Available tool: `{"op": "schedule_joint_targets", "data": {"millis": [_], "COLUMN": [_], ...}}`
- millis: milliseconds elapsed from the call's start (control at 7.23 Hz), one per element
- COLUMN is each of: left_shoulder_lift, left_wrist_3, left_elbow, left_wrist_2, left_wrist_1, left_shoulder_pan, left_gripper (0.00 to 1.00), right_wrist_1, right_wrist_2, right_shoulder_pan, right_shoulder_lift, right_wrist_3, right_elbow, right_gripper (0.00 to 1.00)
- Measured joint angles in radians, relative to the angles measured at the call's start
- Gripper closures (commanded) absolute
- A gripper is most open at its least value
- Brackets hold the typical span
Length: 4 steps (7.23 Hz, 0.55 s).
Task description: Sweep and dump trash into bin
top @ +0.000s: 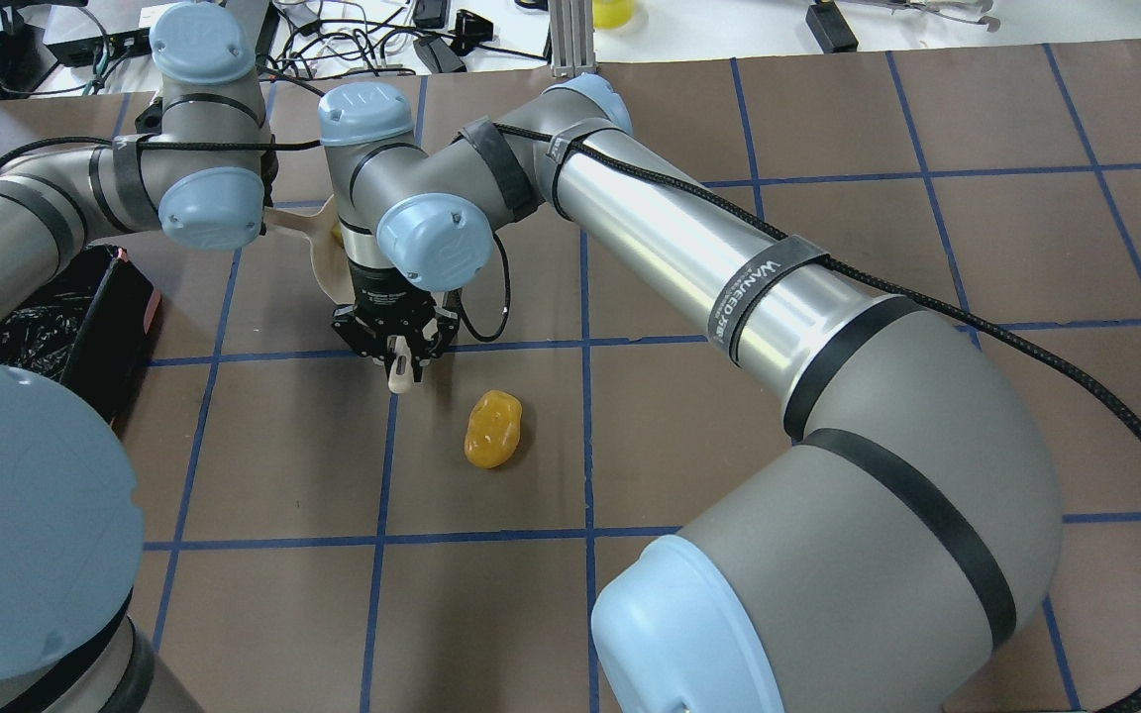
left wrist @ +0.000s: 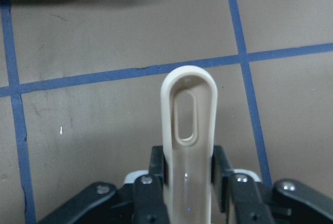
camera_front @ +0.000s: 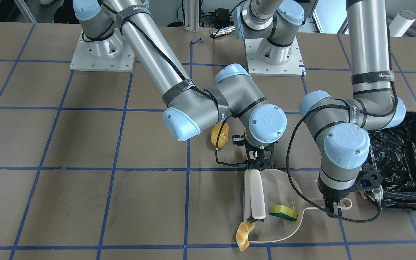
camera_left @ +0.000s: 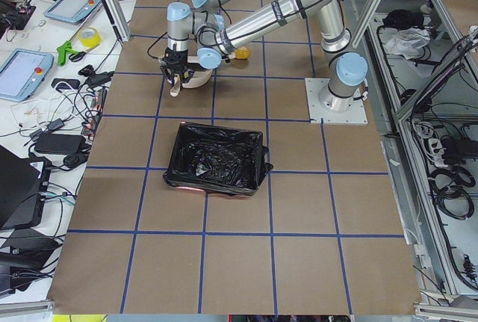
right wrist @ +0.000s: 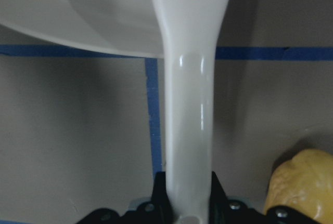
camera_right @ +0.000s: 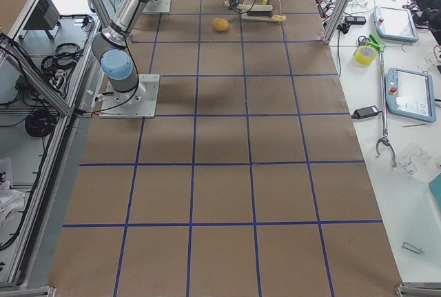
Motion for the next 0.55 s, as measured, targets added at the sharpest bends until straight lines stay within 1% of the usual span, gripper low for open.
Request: {"op": "schedule_joint_targets", "data": {"millis": [277,553], "left_shoulder_lift": [0.000,0.000], "left_wrist_3": [0.000,0.000], "left_elbow": [0.000,0.000], "left_wrist_2": [0.000,0.000], "left_wrist_1": [0.000,0.000], "left_shoulder_pan": [0.000,0.000], "left_gripper": [1.00,1.00], "right_wrist_1": [-0.021,-0.019], "right_wrist_2": [0.032,0.040], "right_shoulder_pan": [0.016,0.022], "right_shoulder_lift": [-0.001,-0.009], "right_wrist_3": [0.029,0.037], "right_elbow": [-0.007,-0.008], "right_gripper": [0.86,0.85]}}
